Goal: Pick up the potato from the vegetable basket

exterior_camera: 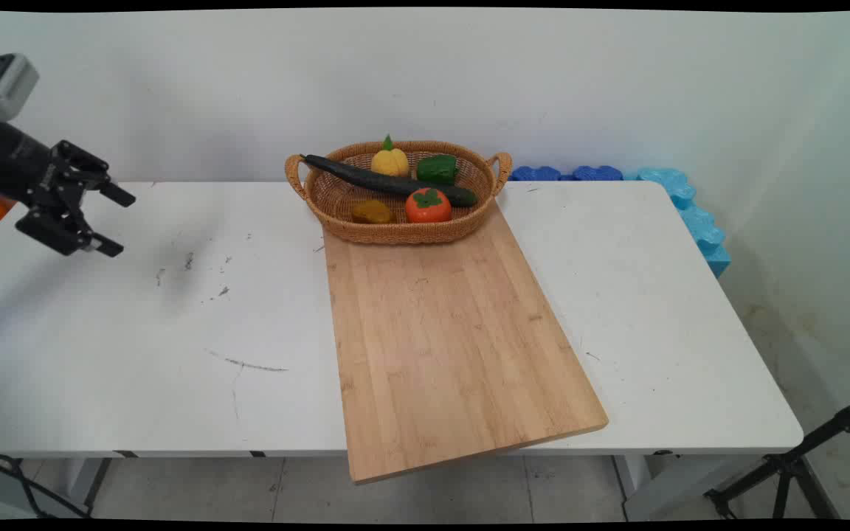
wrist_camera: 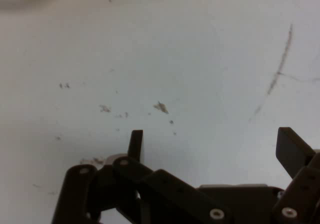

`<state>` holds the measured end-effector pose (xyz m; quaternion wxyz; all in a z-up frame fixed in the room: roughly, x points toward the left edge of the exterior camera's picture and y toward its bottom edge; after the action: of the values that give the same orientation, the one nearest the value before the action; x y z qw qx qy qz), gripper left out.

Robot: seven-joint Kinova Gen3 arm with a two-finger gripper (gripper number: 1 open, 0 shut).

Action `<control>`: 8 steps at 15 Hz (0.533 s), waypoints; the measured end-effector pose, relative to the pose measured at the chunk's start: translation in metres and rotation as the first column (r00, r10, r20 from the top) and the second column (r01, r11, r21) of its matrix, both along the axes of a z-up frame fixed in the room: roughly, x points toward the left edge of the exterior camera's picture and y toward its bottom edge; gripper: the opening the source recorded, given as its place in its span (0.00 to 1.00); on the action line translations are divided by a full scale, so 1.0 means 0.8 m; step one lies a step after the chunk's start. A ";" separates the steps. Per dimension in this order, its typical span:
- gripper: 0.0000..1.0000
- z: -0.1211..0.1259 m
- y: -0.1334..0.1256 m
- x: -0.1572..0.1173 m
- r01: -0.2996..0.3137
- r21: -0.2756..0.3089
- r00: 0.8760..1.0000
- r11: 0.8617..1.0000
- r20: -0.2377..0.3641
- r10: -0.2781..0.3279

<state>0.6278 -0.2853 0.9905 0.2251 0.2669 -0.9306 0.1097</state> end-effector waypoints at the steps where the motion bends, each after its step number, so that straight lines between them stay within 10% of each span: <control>1: 1.00 0.001 -0.007 -0.005 -0.001 -0.004 1.000 1.000 0.004 0.001; 8: 1.00 0.004 -0.074 -0.055 0.005 -0.059 0.999 0.998 0.034 -0.003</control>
<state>0.5842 -0.3448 0.9933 0.2175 0.2562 -0.9312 0.1411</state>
